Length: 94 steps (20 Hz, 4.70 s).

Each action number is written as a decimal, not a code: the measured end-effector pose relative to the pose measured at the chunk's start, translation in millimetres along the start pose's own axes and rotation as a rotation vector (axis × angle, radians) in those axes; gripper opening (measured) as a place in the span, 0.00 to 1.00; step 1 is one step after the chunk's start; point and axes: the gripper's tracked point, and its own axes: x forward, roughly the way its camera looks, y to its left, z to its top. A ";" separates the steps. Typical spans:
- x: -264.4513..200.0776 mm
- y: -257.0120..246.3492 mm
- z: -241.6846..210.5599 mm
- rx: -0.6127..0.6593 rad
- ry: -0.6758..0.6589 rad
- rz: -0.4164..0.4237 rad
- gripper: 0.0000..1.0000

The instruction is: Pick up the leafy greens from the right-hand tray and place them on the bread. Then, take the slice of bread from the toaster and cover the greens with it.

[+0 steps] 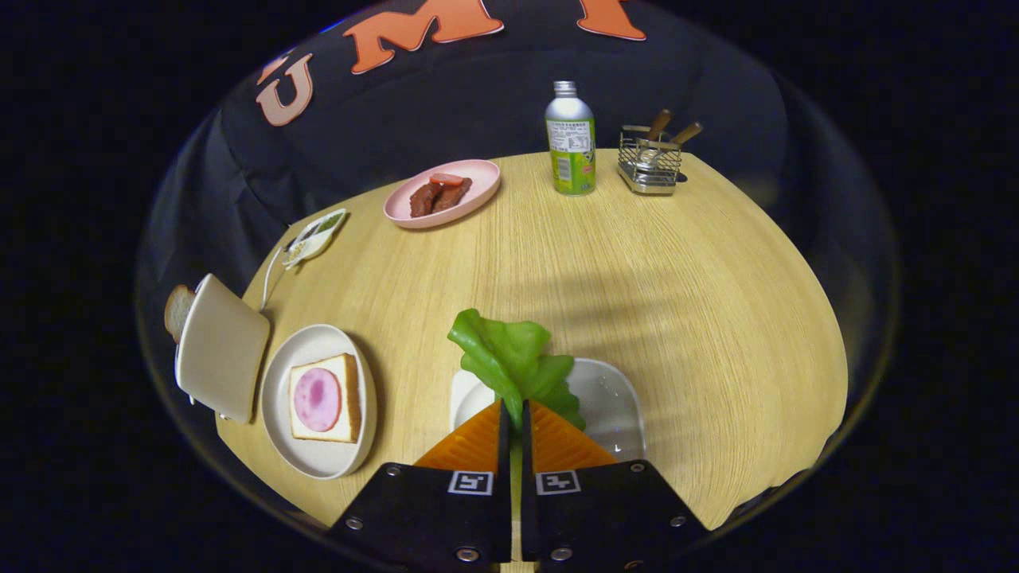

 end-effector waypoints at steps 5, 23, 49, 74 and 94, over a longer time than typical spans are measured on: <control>-9.6 63.8 15.4 -0.031 -0.045 0.128 0.05; 32.9 192.0 -16.7 -0.174 0.096 0.277 0.07; -86.4 383.7 68.9 -0.262 0.087 0.443 0.91; -47.7 455.2 67.9 -0.270 0.194 0.383 0.15; -126.9 346.9 89.7 -0.103 -0.030 0.563 0.12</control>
